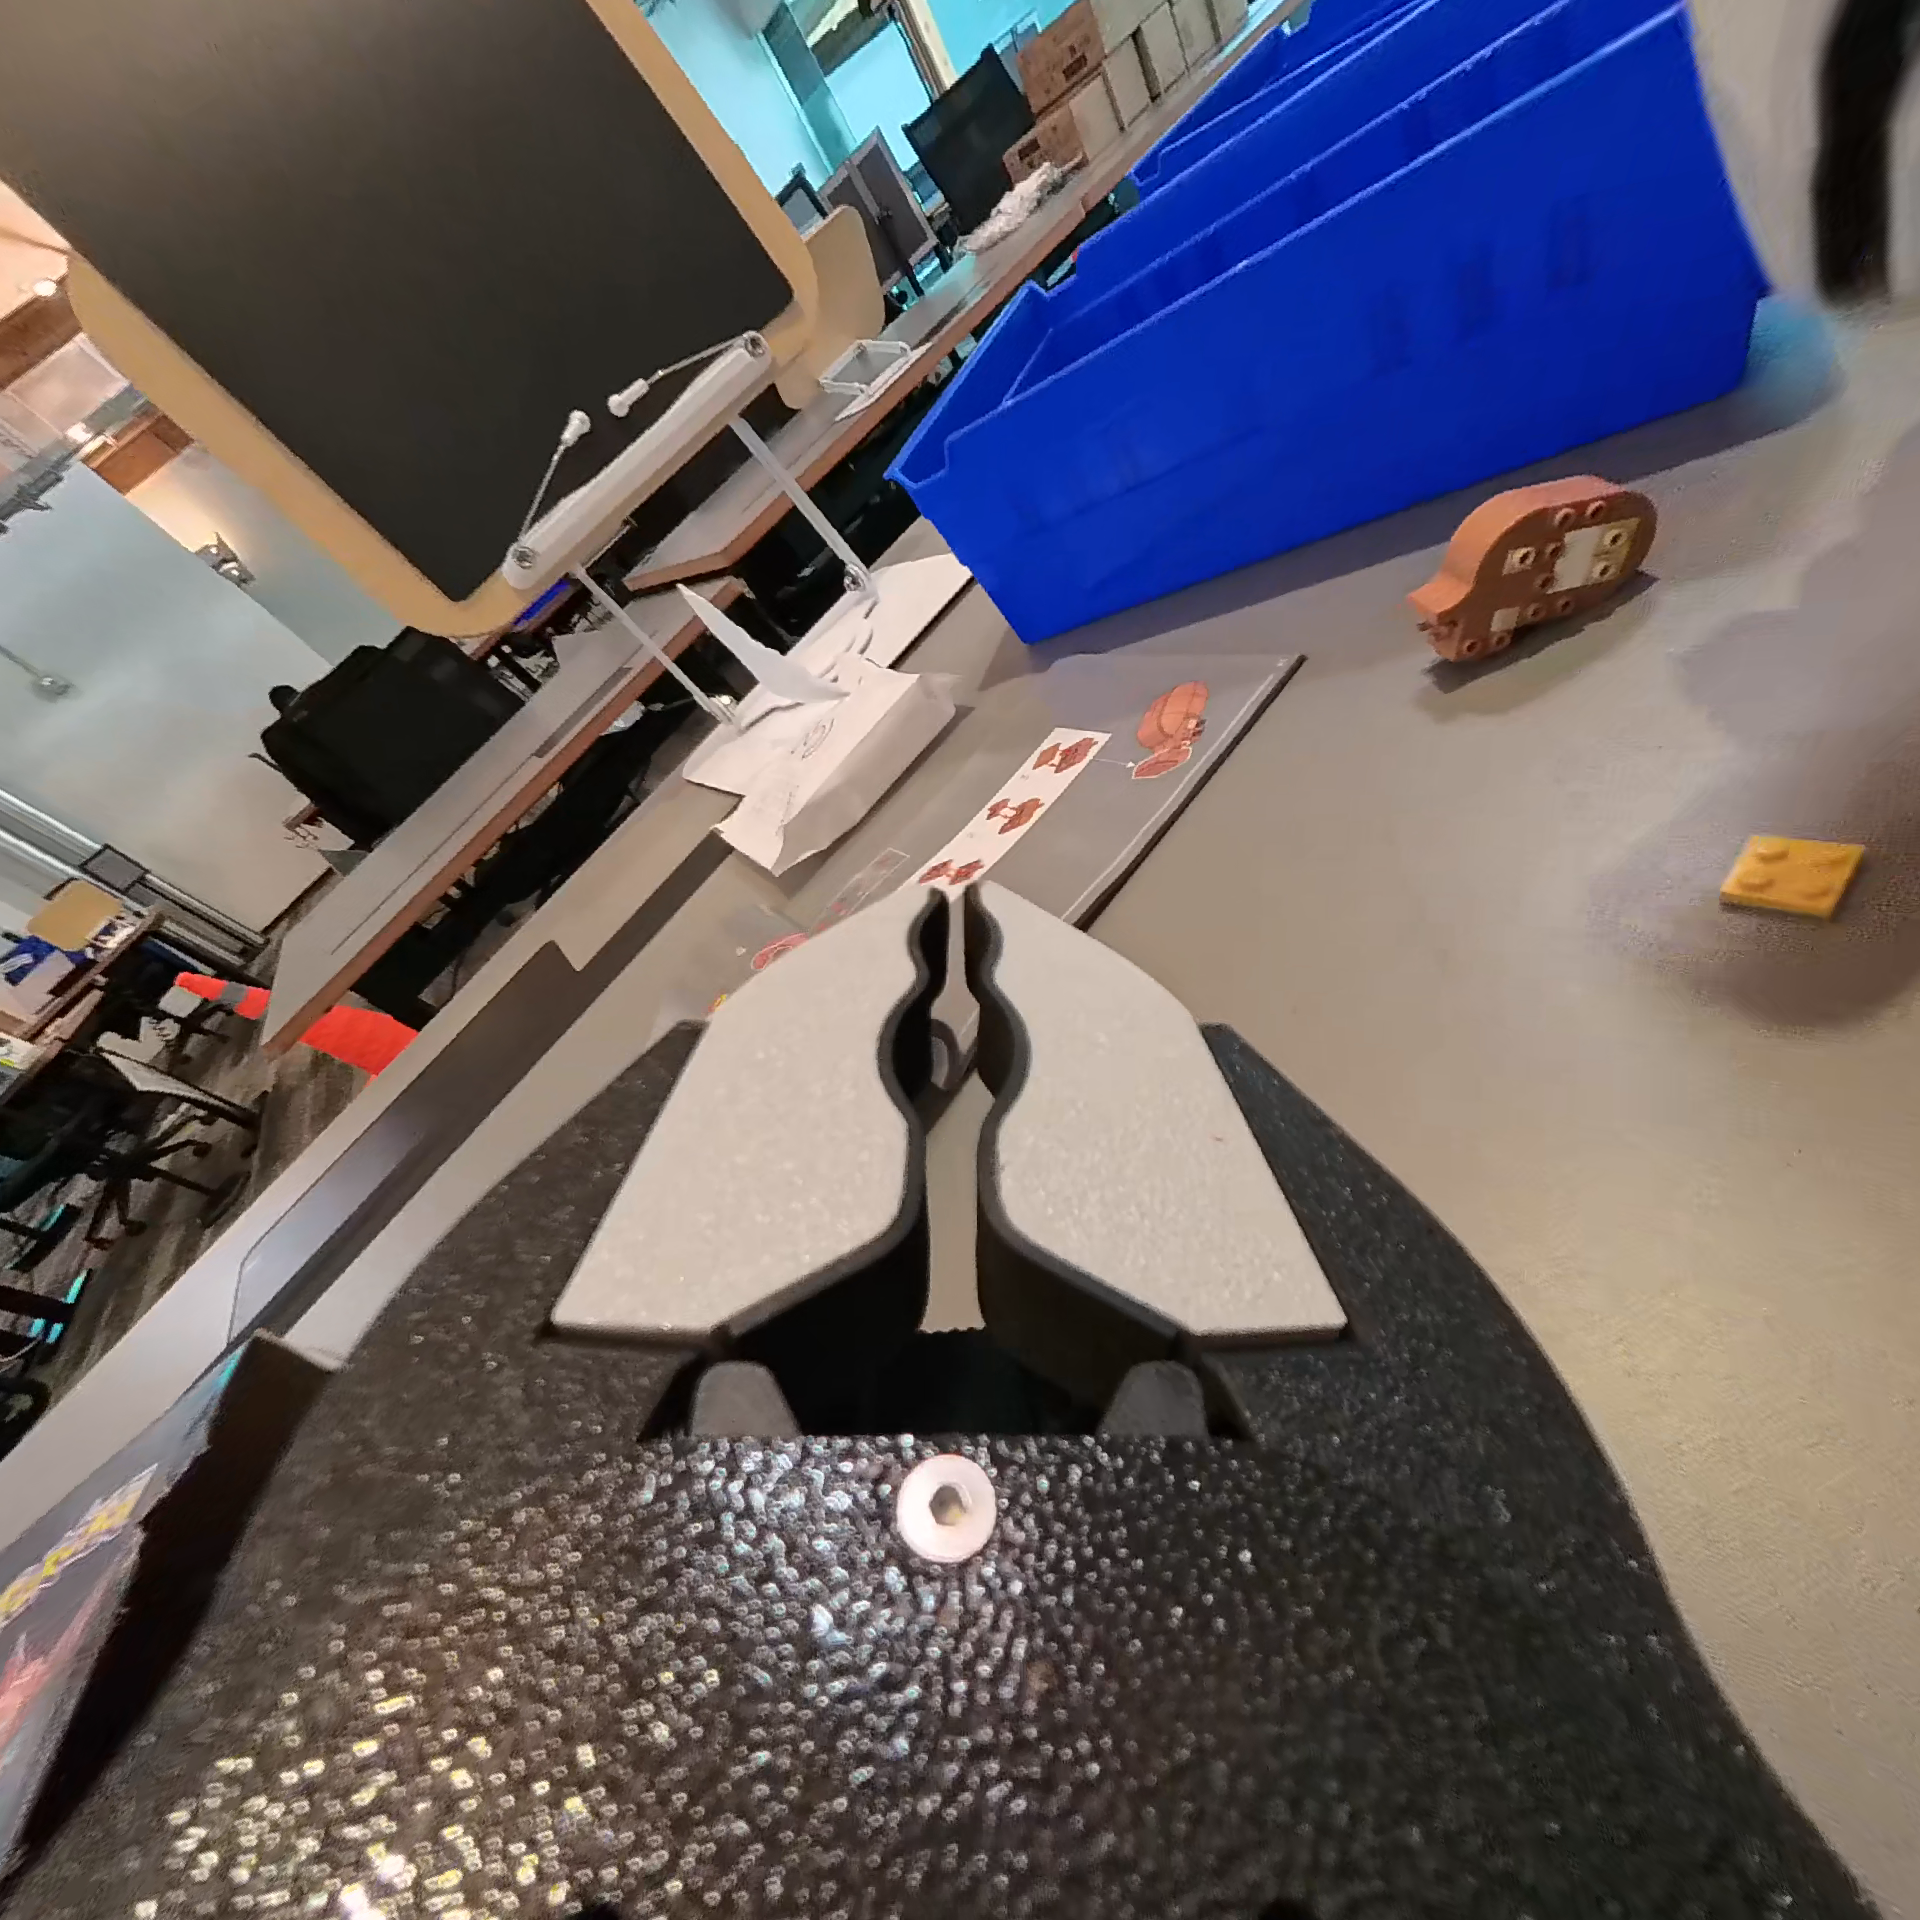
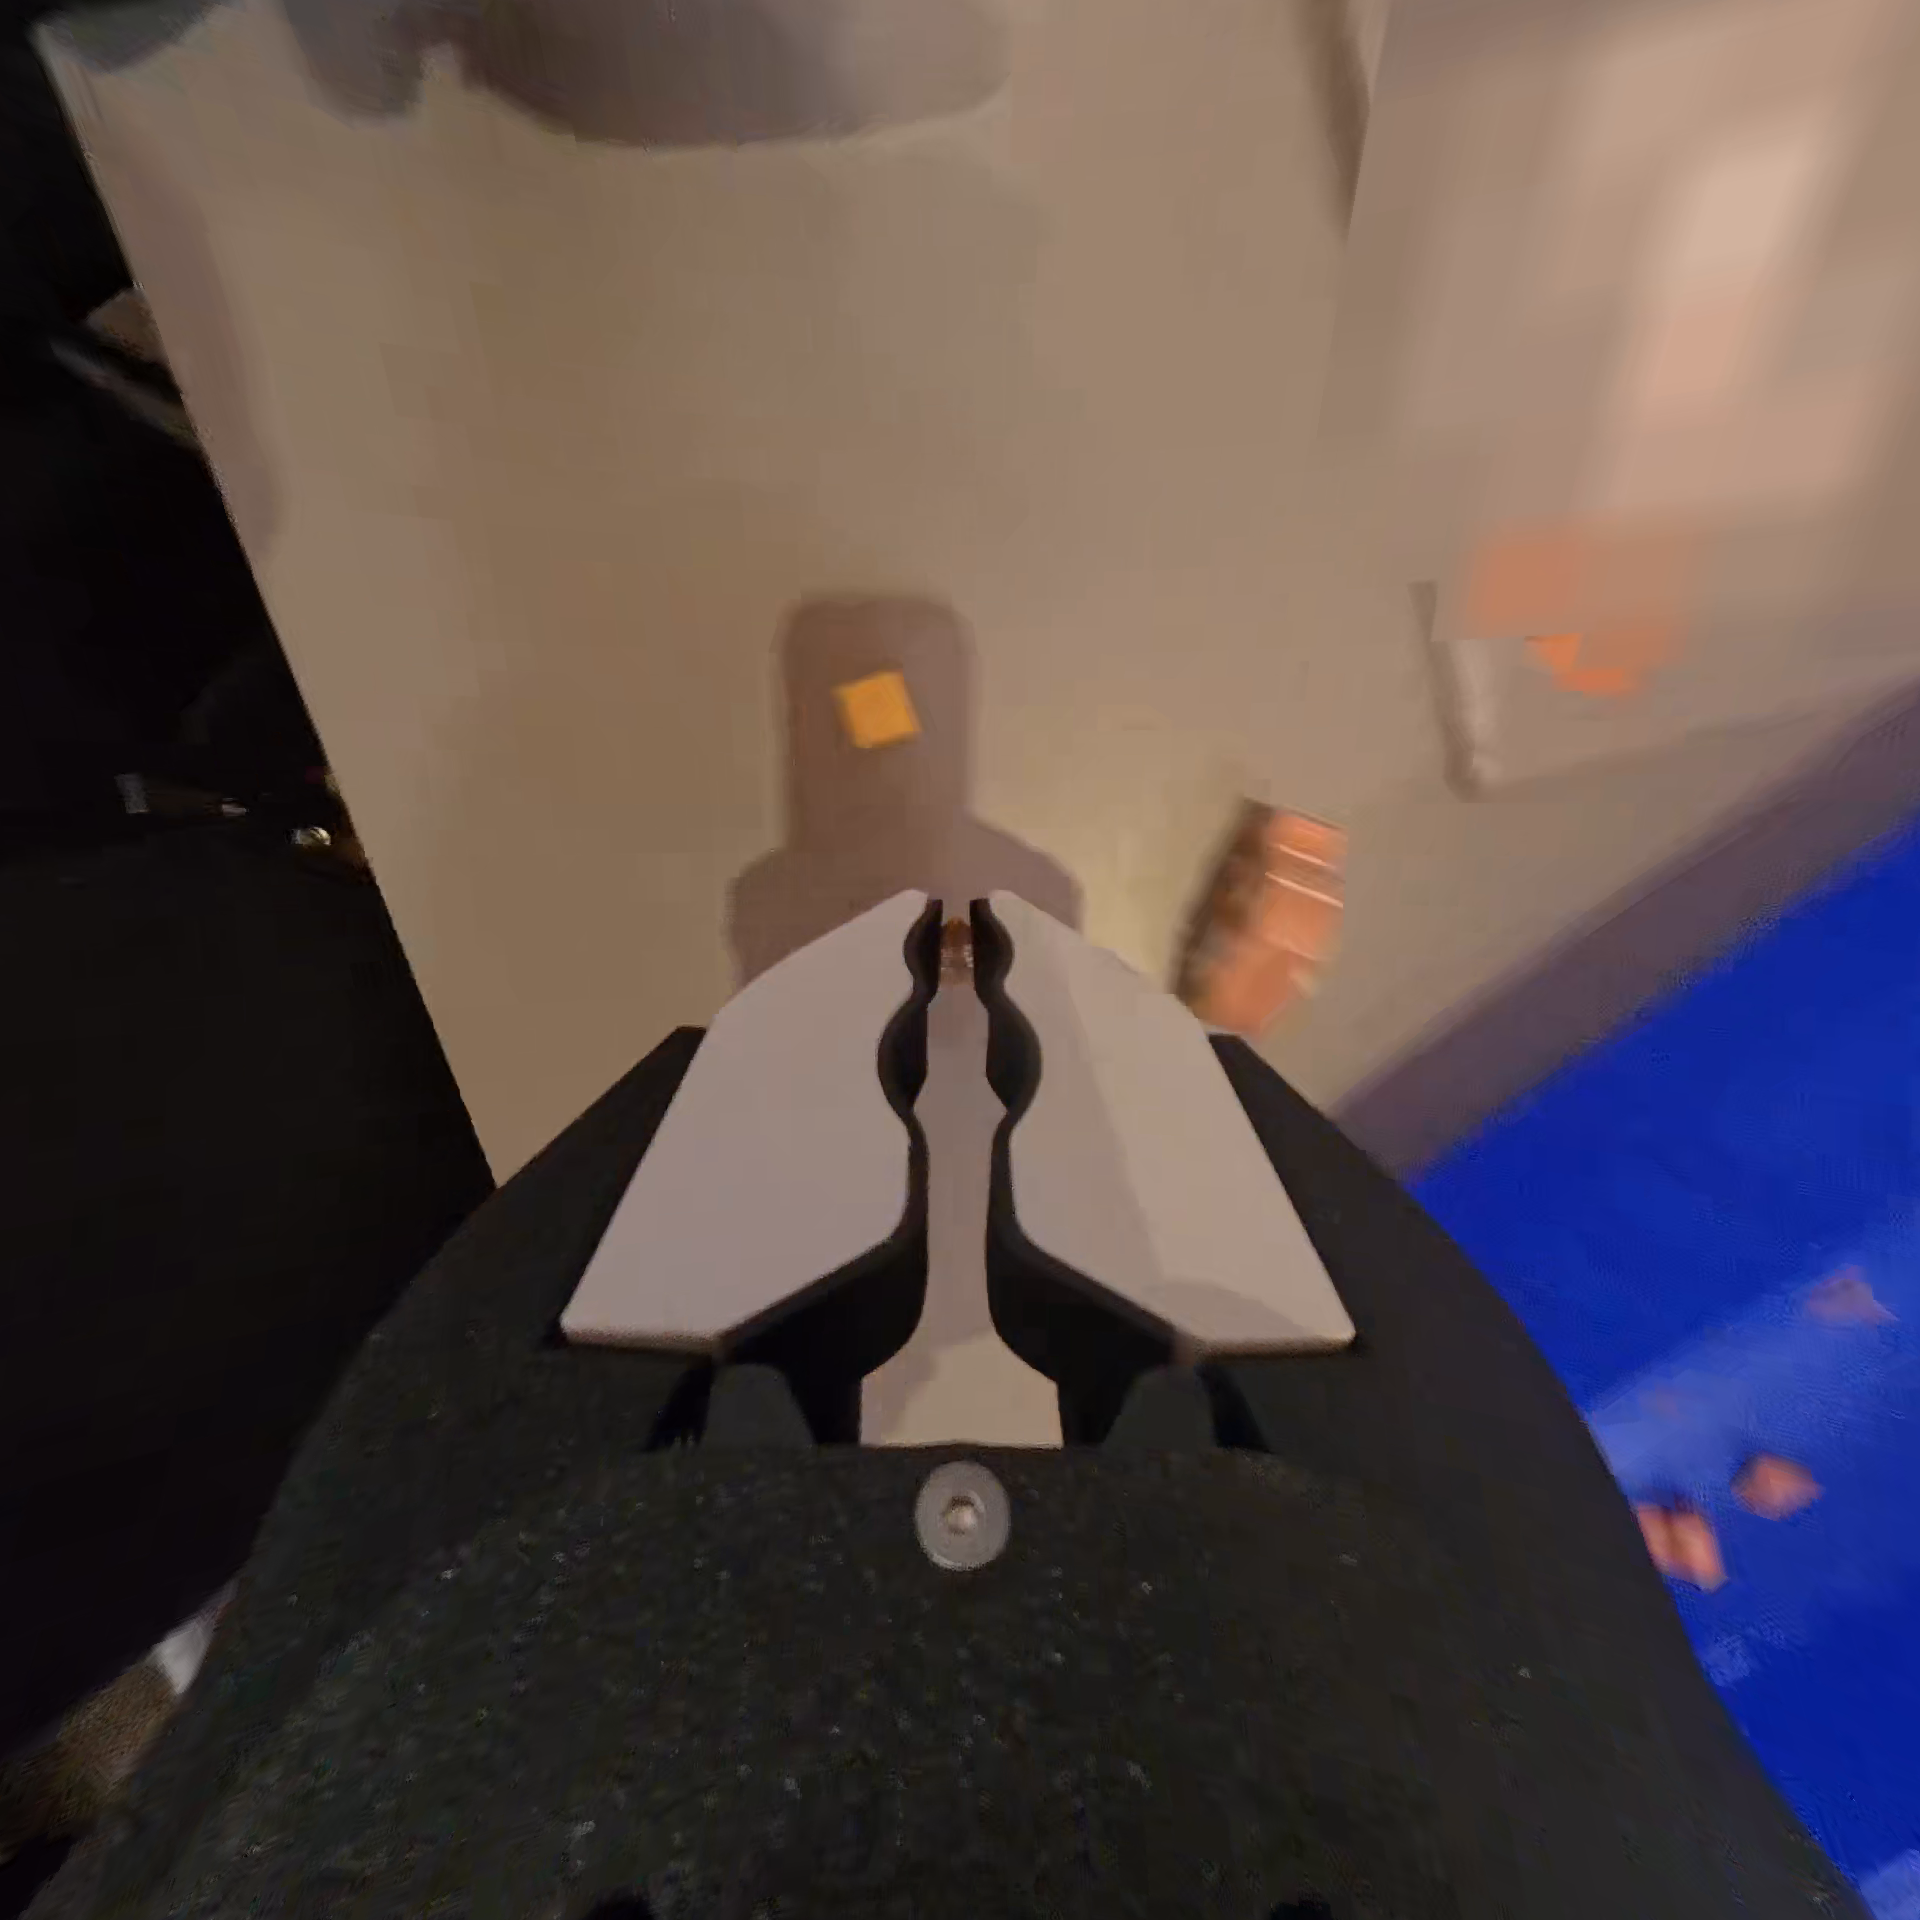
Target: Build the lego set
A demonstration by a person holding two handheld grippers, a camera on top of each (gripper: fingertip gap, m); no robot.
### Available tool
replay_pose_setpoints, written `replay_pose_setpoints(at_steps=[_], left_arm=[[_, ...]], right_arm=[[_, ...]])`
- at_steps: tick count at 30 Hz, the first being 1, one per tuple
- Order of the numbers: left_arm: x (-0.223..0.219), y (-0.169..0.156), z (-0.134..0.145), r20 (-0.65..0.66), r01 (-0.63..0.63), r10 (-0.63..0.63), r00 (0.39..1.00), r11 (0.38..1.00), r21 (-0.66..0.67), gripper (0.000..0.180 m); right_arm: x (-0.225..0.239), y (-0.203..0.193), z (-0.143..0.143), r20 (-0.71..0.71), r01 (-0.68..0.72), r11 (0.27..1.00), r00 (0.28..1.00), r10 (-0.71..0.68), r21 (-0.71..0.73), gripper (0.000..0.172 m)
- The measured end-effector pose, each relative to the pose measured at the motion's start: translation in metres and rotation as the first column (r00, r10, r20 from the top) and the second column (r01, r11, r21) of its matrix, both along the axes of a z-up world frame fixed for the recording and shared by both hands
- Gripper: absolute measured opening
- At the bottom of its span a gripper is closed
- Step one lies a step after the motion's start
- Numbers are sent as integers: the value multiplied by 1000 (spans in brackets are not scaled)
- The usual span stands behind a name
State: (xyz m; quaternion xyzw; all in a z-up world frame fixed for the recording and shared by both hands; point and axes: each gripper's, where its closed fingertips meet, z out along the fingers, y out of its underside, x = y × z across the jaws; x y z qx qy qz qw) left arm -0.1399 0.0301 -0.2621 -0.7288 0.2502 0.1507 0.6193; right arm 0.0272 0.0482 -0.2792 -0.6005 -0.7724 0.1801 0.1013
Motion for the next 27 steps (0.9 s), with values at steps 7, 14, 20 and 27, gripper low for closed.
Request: replay_pose_setpoints(at_steps=[7,14,20,27], left_arm=[[0,1,-12,9,-11,11,1000,999,-32,2],[0,10,-23,3,-15,15,1000,994,-107,3],[45,44,0,-35,200,-212,977,958,-205,8],[128,134,56,-118,466,-527,842,820,-333,15]], right_arm=[[-18,-24,-73,68,-21,999,997,23,-37,6],[-7,-17,-56,-149,88,986,983,-109,-143,26],[23,-17,-40,-410,193,945,864,-292,-266,26],[61,-21,-34,-553,173,943,774,-308,-282,22]])
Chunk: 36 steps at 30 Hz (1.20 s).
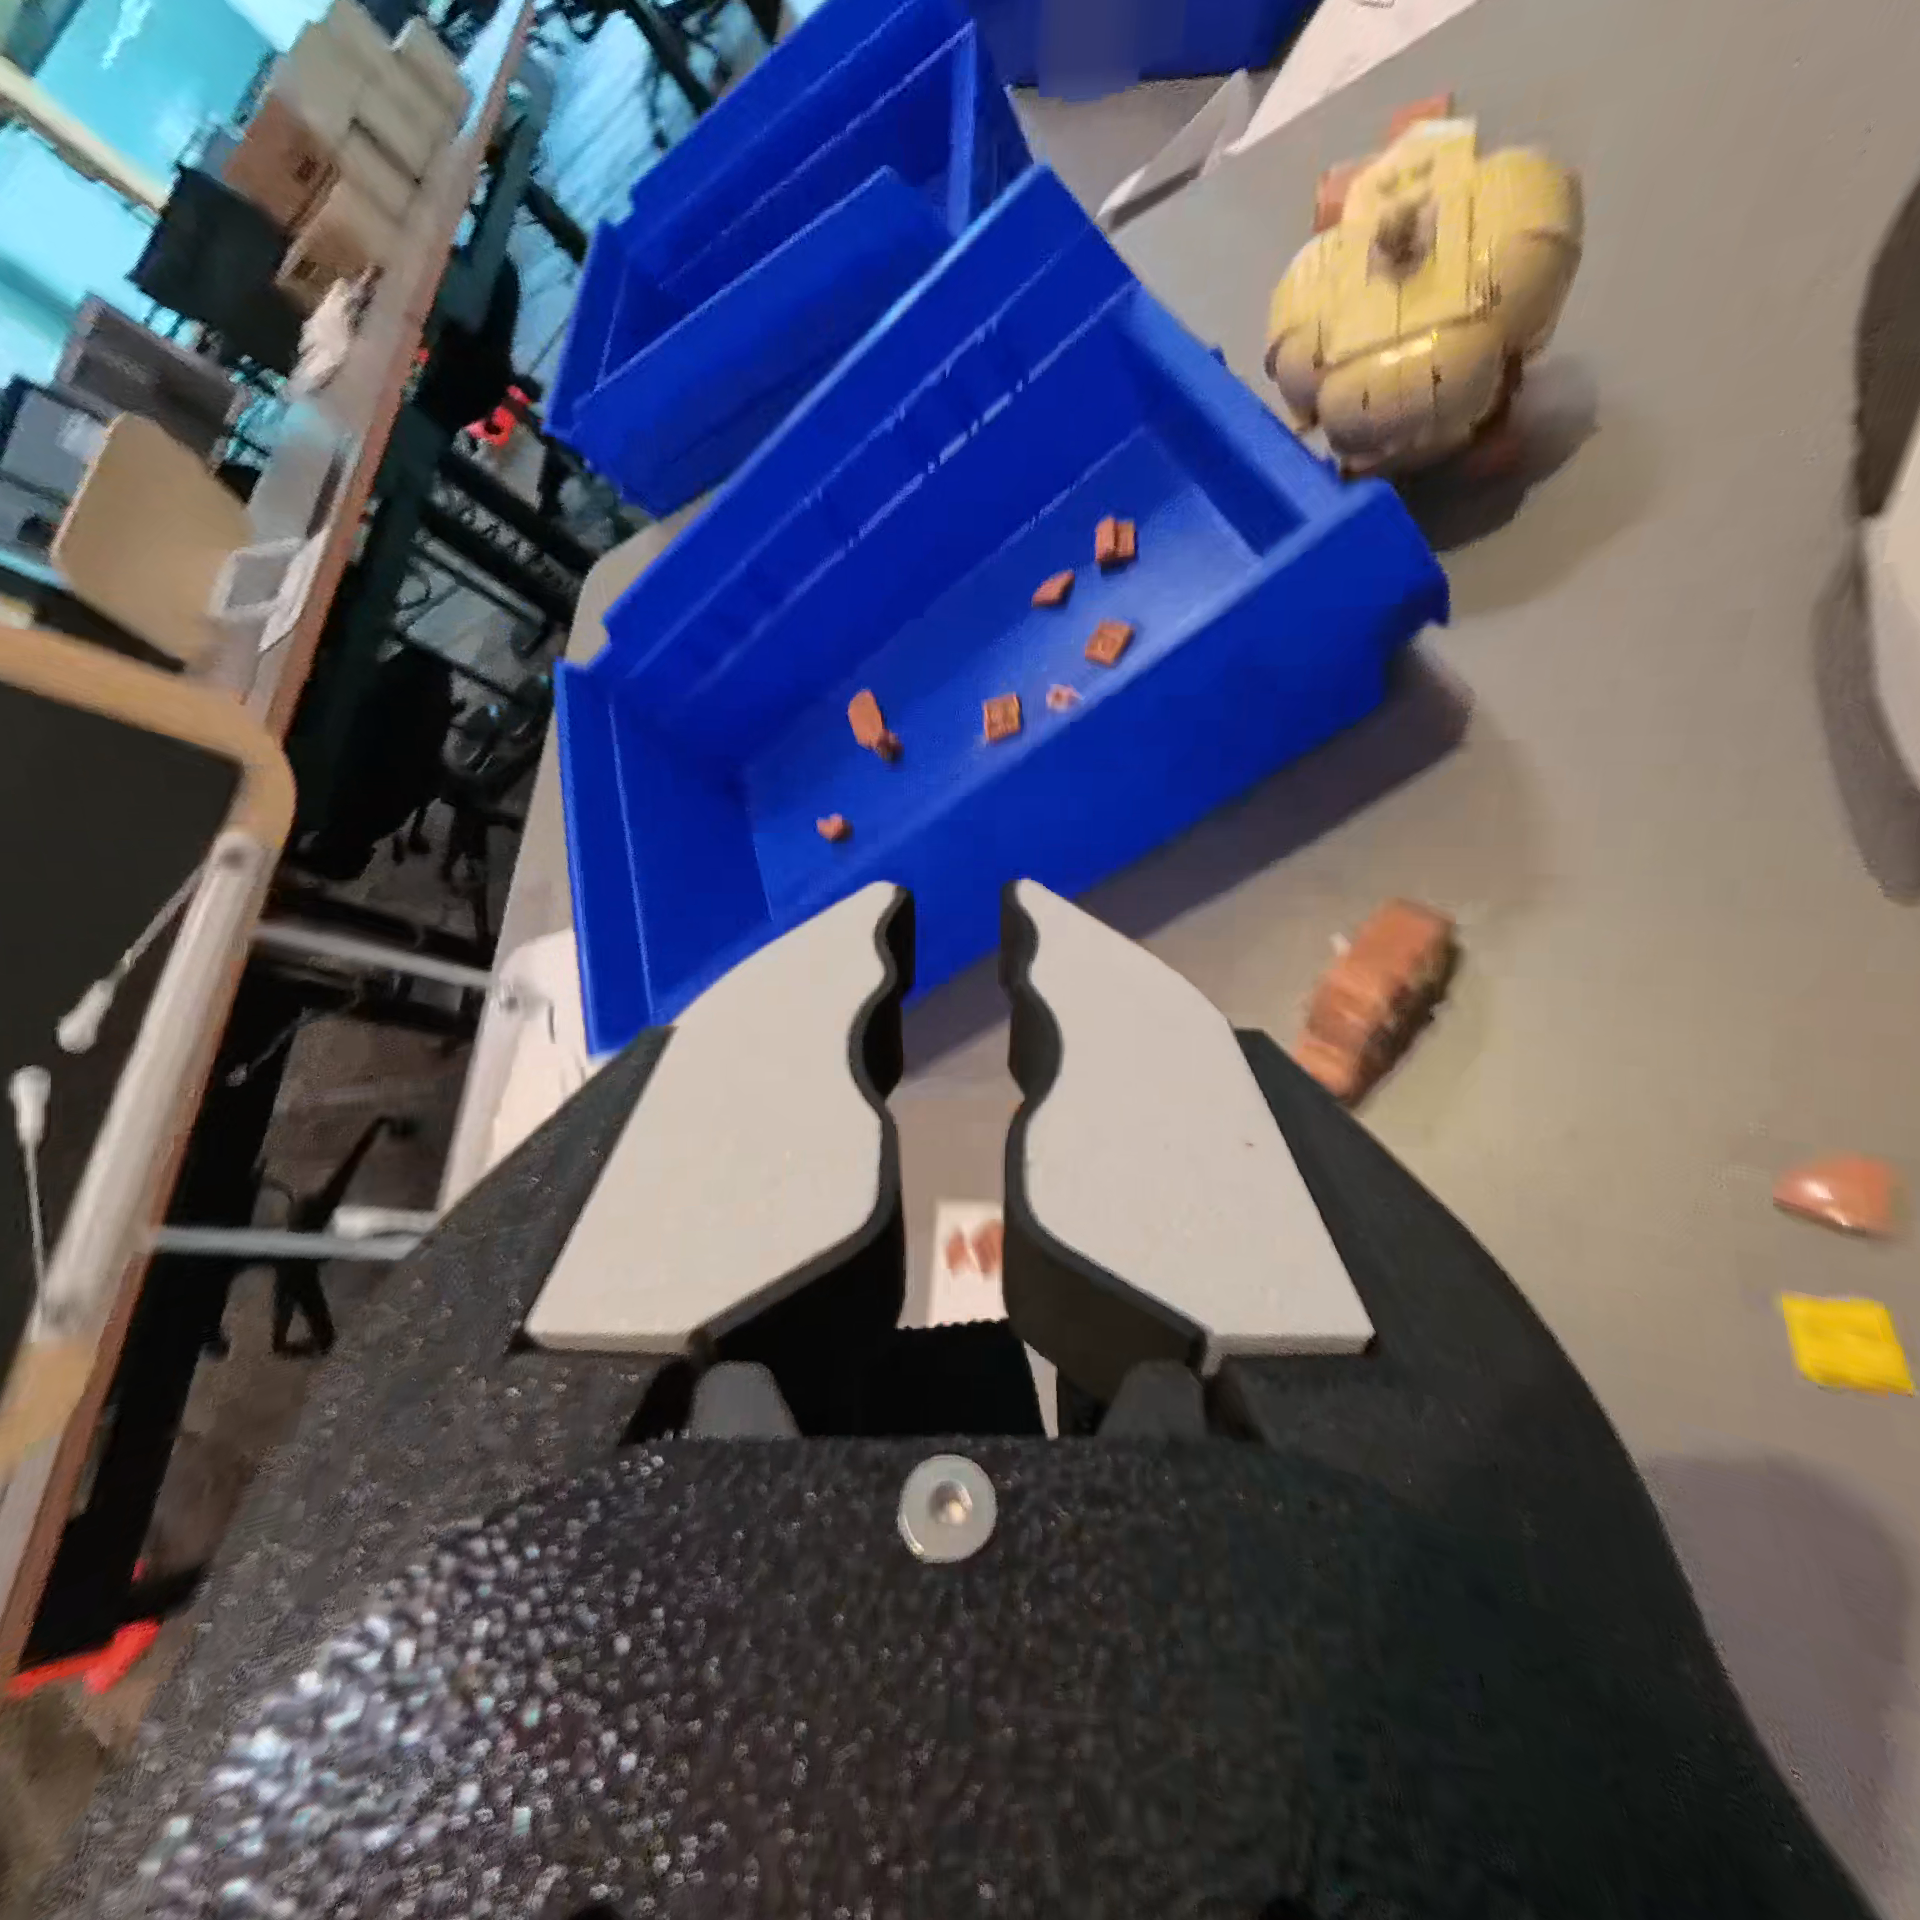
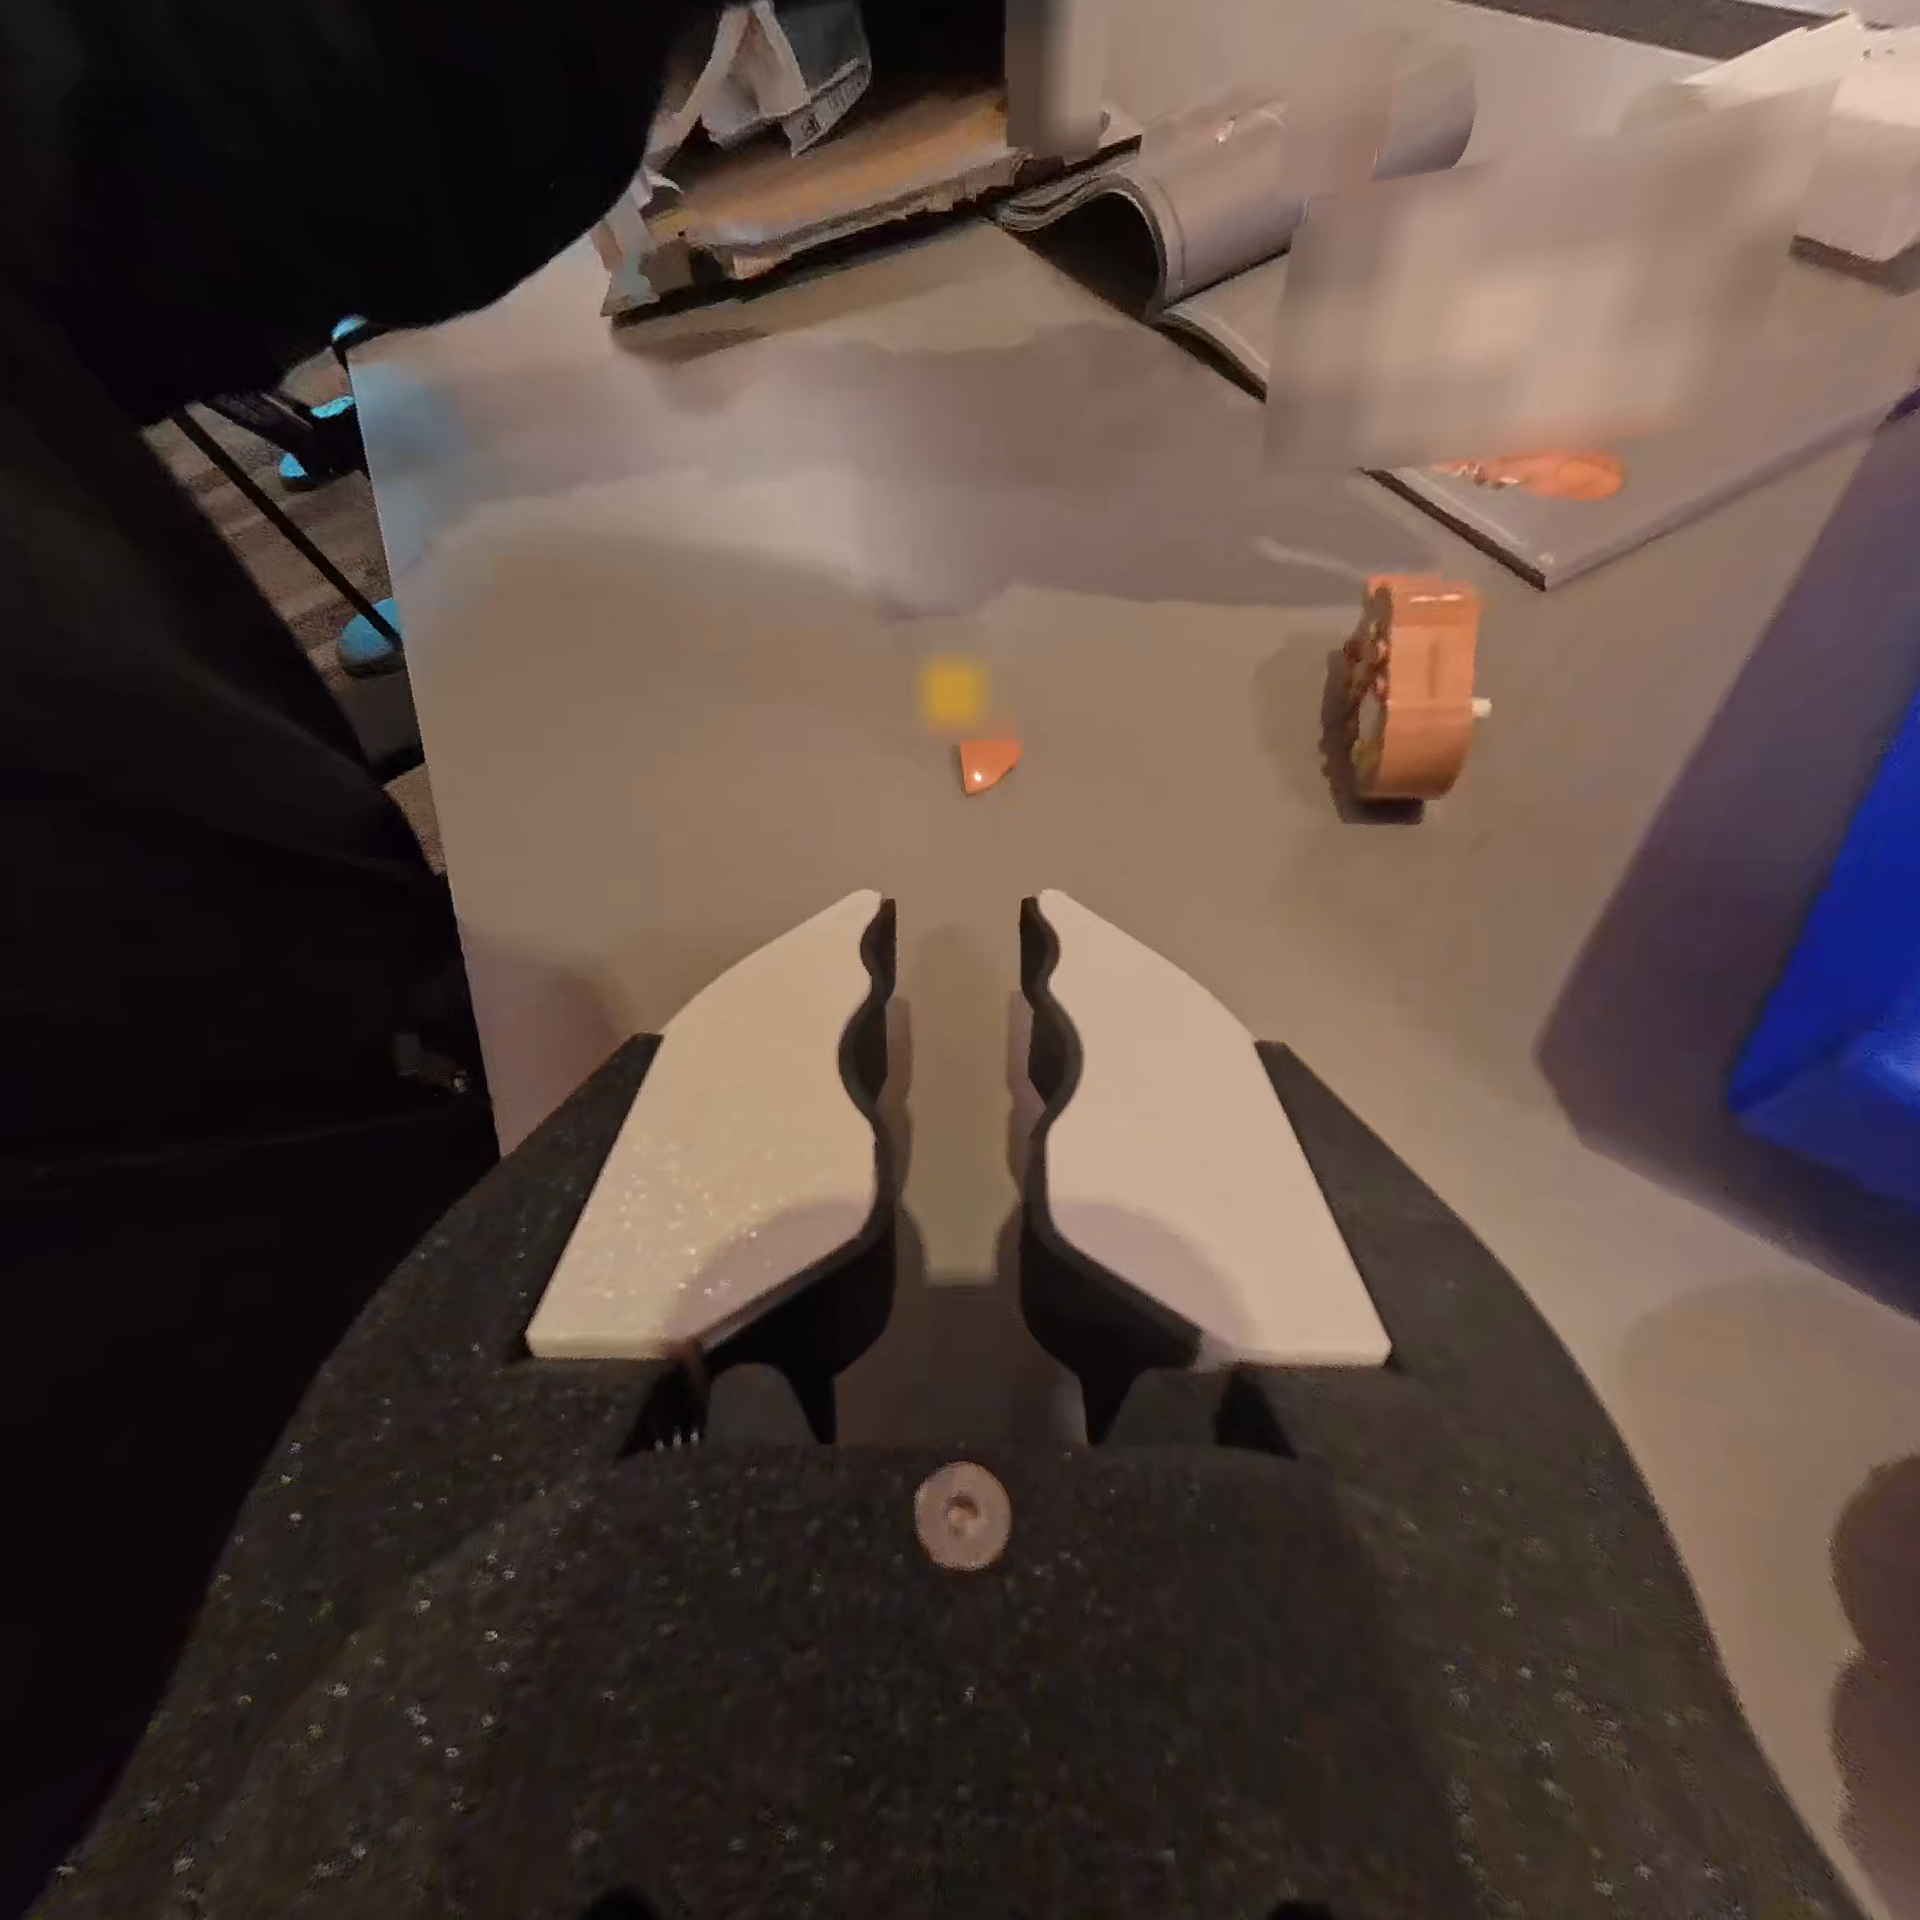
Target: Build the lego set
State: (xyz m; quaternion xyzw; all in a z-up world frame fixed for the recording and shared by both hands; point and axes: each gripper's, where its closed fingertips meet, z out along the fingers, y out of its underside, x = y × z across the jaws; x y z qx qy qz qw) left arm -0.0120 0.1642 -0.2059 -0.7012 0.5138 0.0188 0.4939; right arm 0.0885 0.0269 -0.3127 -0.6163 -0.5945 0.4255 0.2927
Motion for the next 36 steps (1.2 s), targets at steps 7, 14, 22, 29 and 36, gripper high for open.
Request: replay_pose_setpoints(at_steps=[7,14,22,29,36], left_arm=[[50,69,6,6,50,-50,999,999,-10,18],[45,28,-3,234,1,3,972,1000,-14,16],[-38,-36,-55,293,-233,250,923,968,-93,15],[-84,-81,-81,365,-343,349,863,936,-84,15],[-103,-93,-83,378,-375,381,844,922,-93,14]], right_arm=[[19,17,20,-149,-55,973,989,21,-226,20],[67,45,47,-88,-76,996,994,72,-49,21],[54,201,97,408,-452,662,882,233,598,23],[-33,312,38,787,-701,601,589,183,384,46],[-38,321,14,798,-696,624,573,186,354,42]])
